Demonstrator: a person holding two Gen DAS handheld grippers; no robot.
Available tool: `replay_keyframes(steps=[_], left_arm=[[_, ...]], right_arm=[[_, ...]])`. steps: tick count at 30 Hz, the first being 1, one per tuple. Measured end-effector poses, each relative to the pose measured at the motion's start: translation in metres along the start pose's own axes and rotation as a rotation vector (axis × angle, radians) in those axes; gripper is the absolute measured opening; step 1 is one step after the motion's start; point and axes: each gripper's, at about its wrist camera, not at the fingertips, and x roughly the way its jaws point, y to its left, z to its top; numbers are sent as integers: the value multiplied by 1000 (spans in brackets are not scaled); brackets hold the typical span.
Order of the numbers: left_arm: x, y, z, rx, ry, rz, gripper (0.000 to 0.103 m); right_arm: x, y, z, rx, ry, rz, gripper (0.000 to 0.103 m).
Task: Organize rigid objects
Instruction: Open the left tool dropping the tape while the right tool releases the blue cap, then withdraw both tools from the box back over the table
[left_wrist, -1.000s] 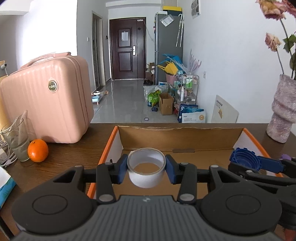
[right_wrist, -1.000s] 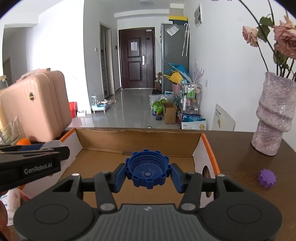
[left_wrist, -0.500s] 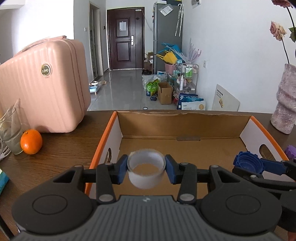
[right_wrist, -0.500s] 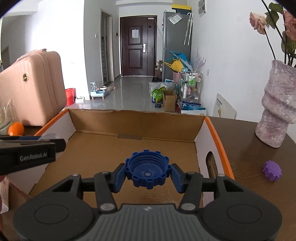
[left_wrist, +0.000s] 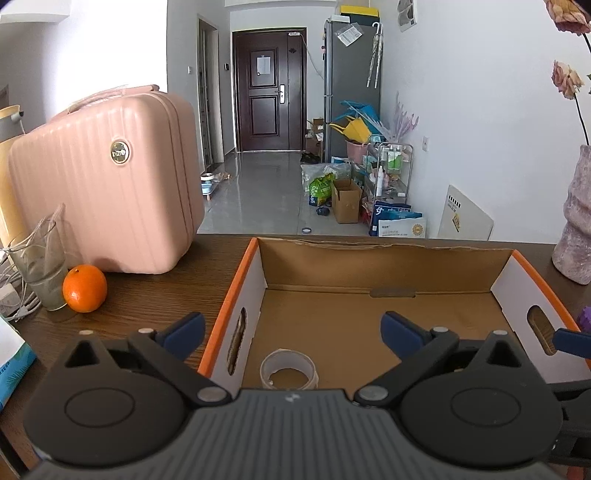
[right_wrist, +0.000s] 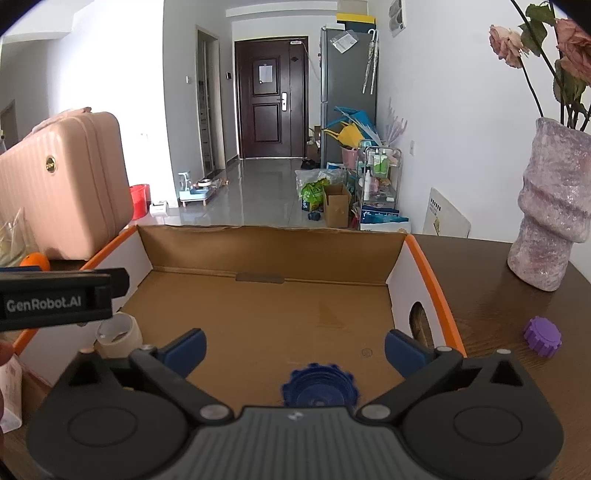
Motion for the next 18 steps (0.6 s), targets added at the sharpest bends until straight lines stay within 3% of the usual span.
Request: replay_keyframes(steps=[18], left_arm=[[-50,7,0,-22,-109,-2,103]], right_arm=[[-44,-3,-1,1,-99,-9,103]])
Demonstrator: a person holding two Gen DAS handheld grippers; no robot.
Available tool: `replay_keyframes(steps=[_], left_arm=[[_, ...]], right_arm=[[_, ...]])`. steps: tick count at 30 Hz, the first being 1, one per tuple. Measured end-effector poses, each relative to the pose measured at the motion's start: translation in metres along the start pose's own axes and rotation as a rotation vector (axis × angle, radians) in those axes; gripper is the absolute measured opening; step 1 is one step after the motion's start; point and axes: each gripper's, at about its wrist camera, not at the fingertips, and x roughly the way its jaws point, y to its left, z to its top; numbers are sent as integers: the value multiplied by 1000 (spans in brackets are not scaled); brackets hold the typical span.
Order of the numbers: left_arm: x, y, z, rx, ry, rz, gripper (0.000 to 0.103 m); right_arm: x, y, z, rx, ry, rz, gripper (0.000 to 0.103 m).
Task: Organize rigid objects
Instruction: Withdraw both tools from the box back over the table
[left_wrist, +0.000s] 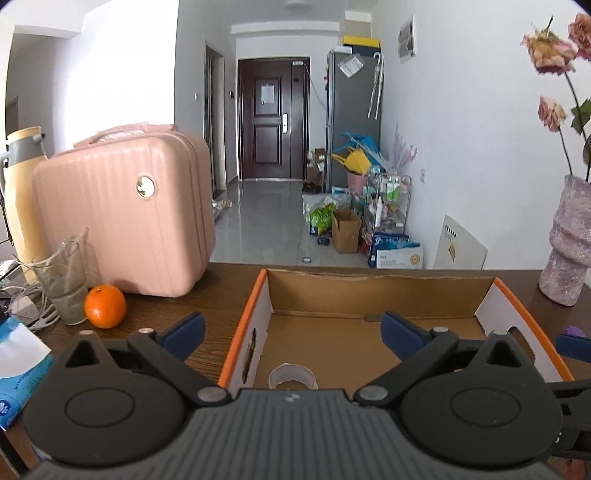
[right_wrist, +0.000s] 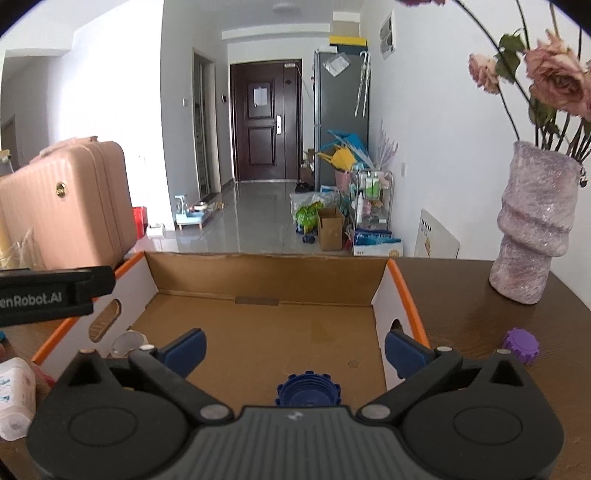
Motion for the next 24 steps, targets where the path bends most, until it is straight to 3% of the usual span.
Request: replay_keyframes(steps=[12,24], left_arm=[[-47,29,-19,-32,-34,12,103],[-96,45,-52,-46,-37,13,103]], right_arm=[[-53,-2,-18,-17,-76,3,103],[-97,5,-51,-13,-88,-1,103]])
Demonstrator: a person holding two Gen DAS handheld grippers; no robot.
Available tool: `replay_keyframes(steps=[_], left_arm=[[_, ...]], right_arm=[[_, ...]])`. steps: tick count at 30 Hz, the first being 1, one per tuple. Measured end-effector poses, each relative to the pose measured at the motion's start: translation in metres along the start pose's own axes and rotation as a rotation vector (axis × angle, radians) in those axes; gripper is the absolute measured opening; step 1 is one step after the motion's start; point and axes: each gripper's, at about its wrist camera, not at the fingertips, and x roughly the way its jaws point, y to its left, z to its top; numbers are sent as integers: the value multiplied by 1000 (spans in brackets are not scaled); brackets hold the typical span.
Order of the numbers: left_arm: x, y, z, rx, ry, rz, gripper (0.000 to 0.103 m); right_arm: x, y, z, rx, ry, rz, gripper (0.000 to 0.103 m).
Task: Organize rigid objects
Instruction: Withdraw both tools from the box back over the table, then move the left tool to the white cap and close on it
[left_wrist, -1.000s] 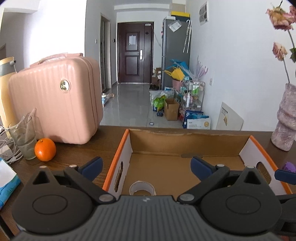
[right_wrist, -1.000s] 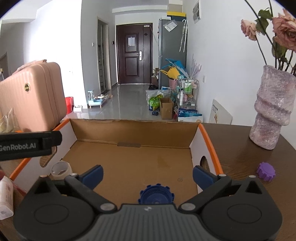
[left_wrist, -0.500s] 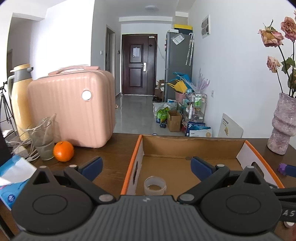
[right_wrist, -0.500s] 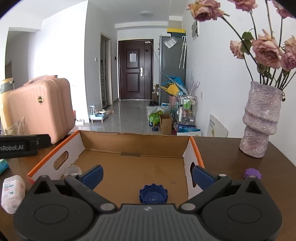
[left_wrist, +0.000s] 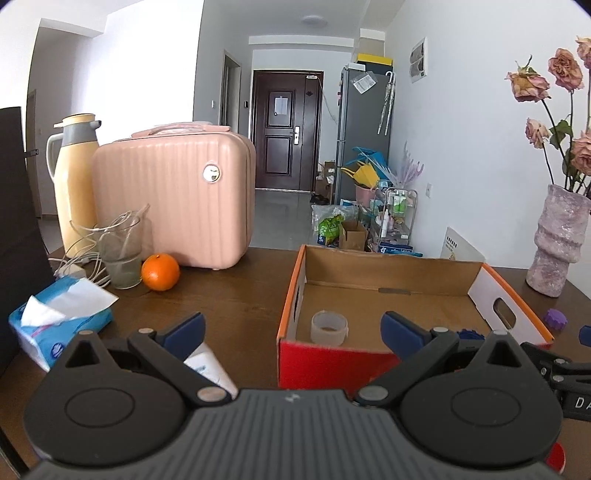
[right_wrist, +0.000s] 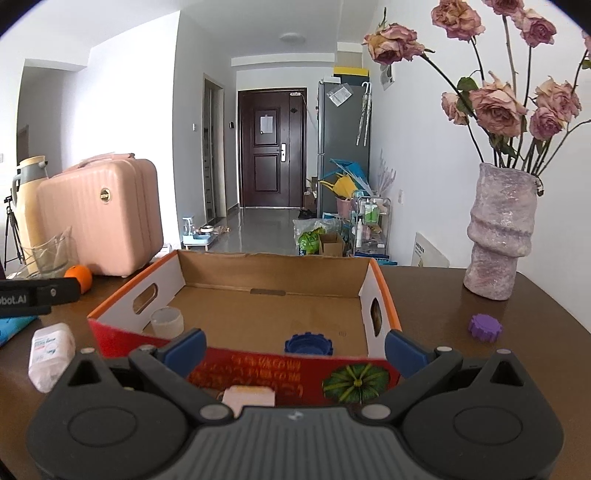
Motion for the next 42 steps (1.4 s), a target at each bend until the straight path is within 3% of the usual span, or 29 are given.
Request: replay_keyframes(steps=[23,34,42], left_arm=[[-83,14,-53,23,14,-47,103],[-97,9,-75,88,94,-103,103],[-90,3,-81,111,126,-92,103]], right_arm=[[-92,12,-56,28,-25,2,103],[-115,10,-78,7,6,1,103],[-113,3,-84,35,13,8,103]])
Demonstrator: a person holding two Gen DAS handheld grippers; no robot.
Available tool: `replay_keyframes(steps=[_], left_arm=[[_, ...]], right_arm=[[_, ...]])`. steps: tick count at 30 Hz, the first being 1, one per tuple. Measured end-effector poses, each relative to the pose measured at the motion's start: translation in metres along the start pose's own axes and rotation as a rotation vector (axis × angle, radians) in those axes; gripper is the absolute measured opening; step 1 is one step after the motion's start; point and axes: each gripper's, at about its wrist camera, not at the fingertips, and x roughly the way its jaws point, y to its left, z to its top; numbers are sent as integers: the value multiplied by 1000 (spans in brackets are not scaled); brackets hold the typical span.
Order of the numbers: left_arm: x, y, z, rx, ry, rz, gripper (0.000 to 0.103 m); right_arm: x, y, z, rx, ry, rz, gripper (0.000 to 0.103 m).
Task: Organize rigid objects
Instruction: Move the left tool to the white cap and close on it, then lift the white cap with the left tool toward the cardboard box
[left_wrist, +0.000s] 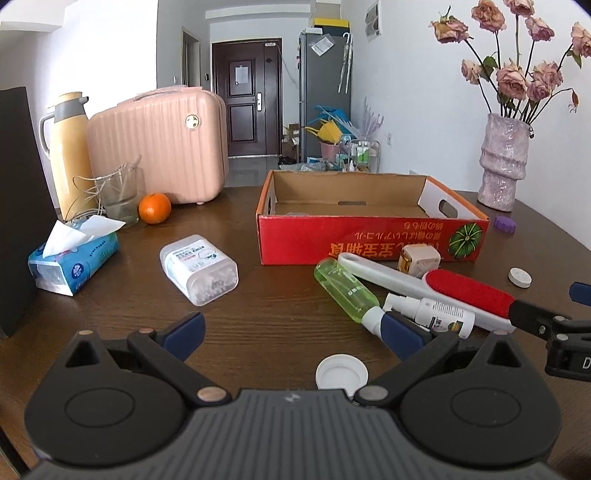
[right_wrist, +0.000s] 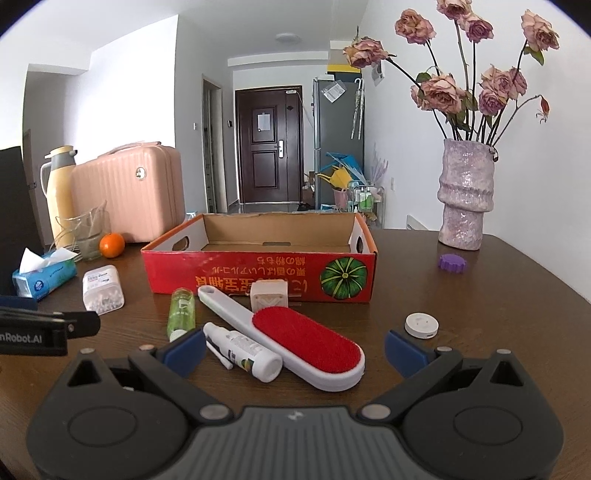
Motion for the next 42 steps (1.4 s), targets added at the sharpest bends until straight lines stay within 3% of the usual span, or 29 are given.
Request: replay_keyframes(steps=[10,18,23,25,27,29,42], left_arm=[[34,-17,-19,59,123,-30,103],[47,-22,-28,76,163,-8,103],[46,-25,-29,92,146,-10,102],[47,-26,-29,97,143,-13,95],[48,-26,-29,99,150,-29,81],[51,-26,-30,102,170,-62,44],[38,-21,-26,87,100,-61,41]], right_arm=[[8,-9,-8,57,9,-3,103],[9,-10,-11,66,9,-1,103],[10,-8,-12,59,11,2,103],[10,-7,-13,58,13,3,103],[11,-7,-13,57,13,3,103],[11,-7,-13,57,16,3,103],[17,-5,-16,55,33,-11,103]])
